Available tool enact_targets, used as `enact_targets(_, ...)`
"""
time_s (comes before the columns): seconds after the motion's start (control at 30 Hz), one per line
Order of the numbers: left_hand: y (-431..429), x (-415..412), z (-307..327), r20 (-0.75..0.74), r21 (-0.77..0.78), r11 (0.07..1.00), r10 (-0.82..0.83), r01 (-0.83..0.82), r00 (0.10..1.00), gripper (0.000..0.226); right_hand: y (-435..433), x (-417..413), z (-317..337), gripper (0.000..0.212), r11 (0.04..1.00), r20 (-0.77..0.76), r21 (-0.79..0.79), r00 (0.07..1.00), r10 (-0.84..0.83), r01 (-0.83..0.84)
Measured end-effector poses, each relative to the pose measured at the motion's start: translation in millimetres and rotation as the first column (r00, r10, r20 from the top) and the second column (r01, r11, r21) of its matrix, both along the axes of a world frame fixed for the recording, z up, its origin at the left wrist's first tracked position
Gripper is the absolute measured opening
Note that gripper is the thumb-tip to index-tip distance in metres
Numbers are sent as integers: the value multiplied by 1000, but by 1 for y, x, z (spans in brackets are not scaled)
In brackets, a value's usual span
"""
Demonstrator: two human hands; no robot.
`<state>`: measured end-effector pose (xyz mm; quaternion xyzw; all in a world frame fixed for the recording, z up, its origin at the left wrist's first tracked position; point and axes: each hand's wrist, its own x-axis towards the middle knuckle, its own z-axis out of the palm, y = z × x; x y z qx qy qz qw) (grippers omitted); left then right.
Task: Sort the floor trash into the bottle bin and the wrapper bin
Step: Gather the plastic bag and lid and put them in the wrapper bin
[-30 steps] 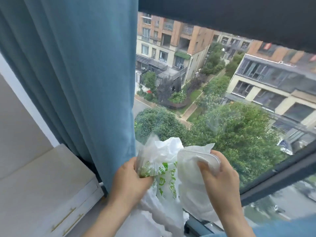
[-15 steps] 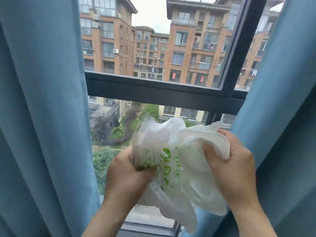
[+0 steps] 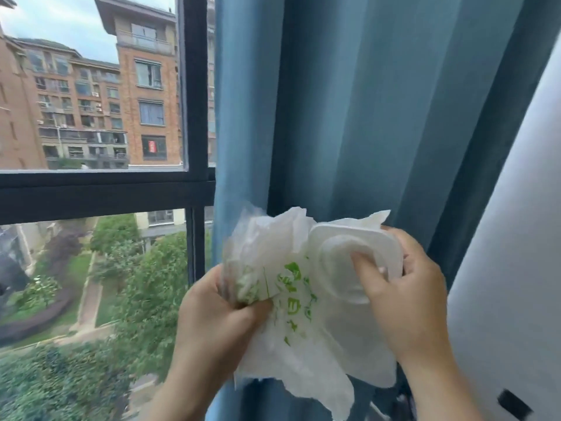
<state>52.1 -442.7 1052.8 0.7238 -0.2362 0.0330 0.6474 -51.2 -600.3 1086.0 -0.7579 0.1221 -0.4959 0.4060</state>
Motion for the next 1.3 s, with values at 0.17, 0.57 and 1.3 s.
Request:
enact_targets(0.17, -62, -32, 1, -27, 10, 984, -176, 176, 984, 18, -43, -52, -5, 26, 988, 5, 31, 988, -154, 154)
enact_targets(0.57, -212, -115, 16, -82, 66, 926, -366, 371, 927, 14, -167, -154, 0, 16, 923, 26, 143, 931, -364, 357)
enact_targets(1.3, -466, -122, -37, -179, 159, 703, -670, 693, 721, 20, -348, -192, -56, 28, 694, -74, 218, 721, -689, 686)
